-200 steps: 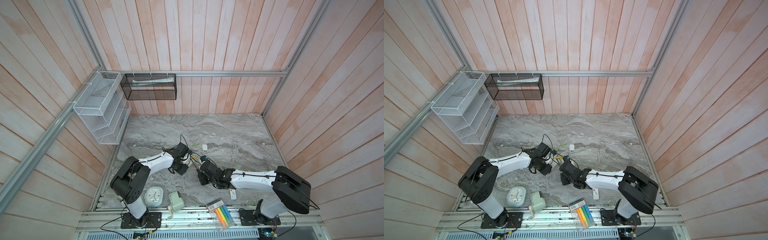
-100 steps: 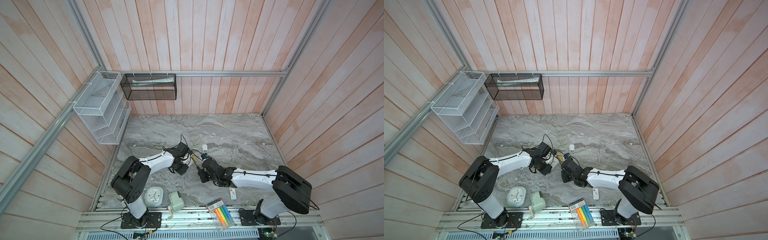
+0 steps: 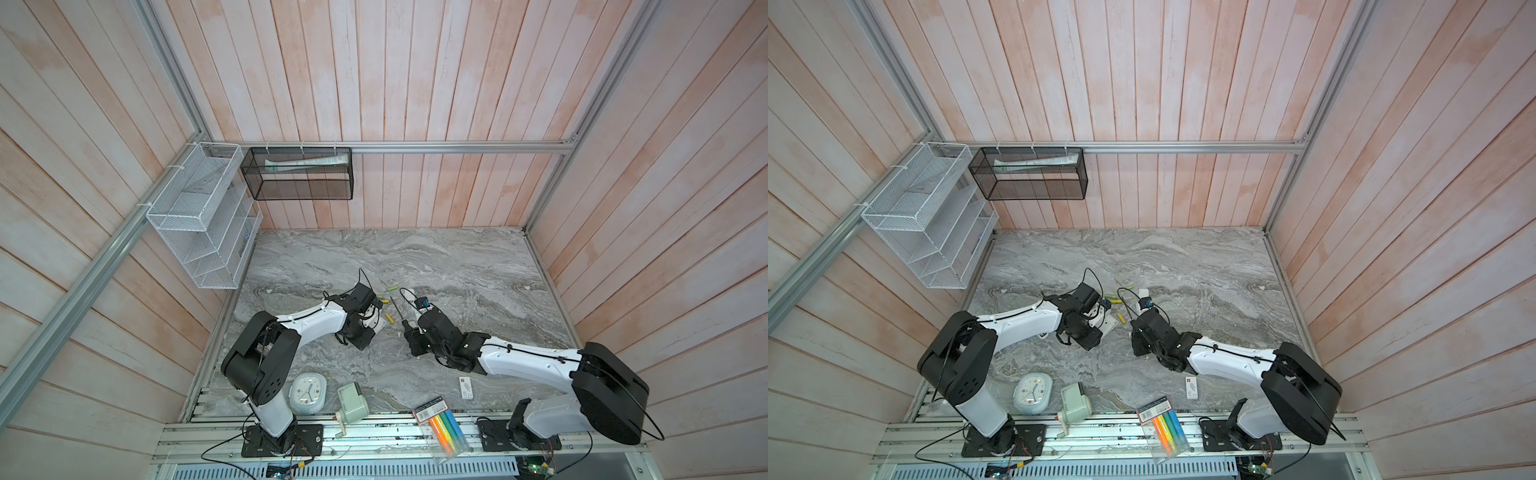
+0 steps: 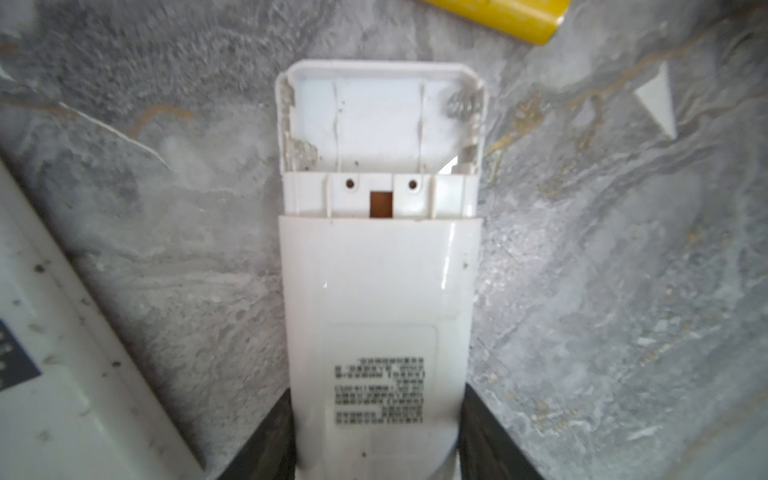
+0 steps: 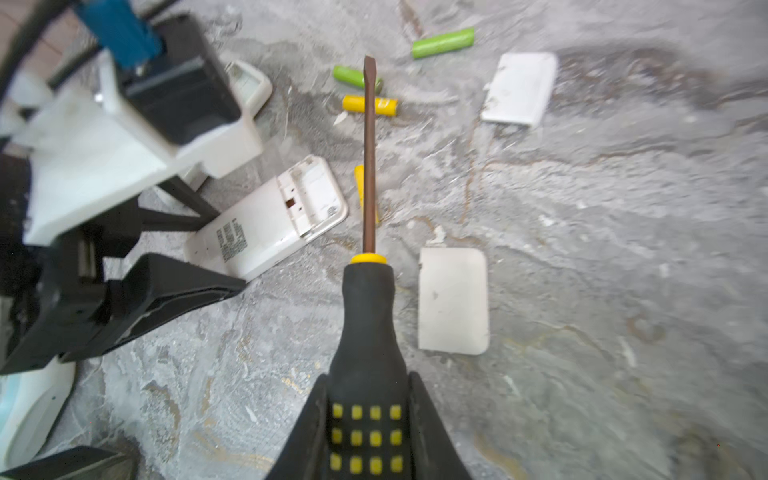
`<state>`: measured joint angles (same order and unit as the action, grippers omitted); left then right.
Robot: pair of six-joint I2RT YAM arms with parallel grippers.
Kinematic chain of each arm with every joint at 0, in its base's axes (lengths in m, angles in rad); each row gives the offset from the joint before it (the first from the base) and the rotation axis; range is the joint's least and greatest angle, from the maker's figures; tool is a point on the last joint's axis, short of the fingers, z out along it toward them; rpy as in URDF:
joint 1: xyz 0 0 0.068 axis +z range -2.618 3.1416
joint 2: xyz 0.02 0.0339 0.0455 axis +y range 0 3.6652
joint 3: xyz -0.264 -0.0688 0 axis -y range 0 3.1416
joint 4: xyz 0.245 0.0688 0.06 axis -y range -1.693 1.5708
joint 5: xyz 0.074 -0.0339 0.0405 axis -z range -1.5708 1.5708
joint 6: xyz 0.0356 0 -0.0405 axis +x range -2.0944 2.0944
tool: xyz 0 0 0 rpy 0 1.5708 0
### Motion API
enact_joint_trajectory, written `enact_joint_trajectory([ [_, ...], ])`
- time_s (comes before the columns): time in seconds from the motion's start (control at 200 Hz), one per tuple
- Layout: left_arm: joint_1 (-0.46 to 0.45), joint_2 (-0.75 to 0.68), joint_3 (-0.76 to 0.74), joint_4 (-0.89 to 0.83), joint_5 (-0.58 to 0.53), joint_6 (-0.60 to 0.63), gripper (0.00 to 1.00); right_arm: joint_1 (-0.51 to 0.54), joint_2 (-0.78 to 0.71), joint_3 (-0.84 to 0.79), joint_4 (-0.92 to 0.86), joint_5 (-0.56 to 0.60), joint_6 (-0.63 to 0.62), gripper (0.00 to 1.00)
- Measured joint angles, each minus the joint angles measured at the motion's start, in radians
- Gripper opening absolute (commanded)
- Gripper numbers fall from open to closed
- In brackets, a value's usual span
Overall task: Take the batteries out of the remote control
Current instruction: 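Release the remote with the left gripper while the right gripper sets down the screwdriver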
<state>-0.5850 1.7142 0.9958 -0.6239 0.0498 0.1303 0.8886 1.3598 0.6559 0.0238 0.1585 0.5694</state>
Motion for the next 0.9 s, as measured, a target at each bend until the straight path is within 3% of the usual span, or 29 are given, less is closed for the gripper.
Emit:
enact_joint_trajectory([
  [0.24,0.013,0.0,0.013,-0.034,-0.008,0.0,0.63,-0.161,-0.045,-0.092,-0.005,0.018,-0.021,0.0],
  [0.45,0.016,0.002,0.021,-0.039,-0.006,0.002,0.66,-0.212,-0.039,-0.155,-0.004,0.014,-0.019,0.0],
  [0.46,0.016,0.002,0.022,-0.039,-0.006,0.002,0.72,-0.212,-0.038,-0.156,-0.004,0.015,-0.019,0.0],
  [0.475,0.016,0.003,0.023,-0.039,-0.006,0.005,0.95,-0.214,-0.035,-0.159,-0.003,0.014,-0.019,0.0],
  [0.49,0.016,0.005,0.025,-0.039,-0.006,0.002,1.0,-0.214,-0.032,-0.163,-0.002,0.014,-0.019,0.0],
  [0.67,0.016,0.02,0.038,-0.04,-0.005,0.005,1.0,-0.216,-0.001,-0.171,0.023,0.007,-0.013,0.03],
  [0.9,0.017,0.018,0.077,-0.045,-0.005,0.005,1.0,-0.216,0.017,-0.171,0.05,0.005,-0.012,0.23],
])
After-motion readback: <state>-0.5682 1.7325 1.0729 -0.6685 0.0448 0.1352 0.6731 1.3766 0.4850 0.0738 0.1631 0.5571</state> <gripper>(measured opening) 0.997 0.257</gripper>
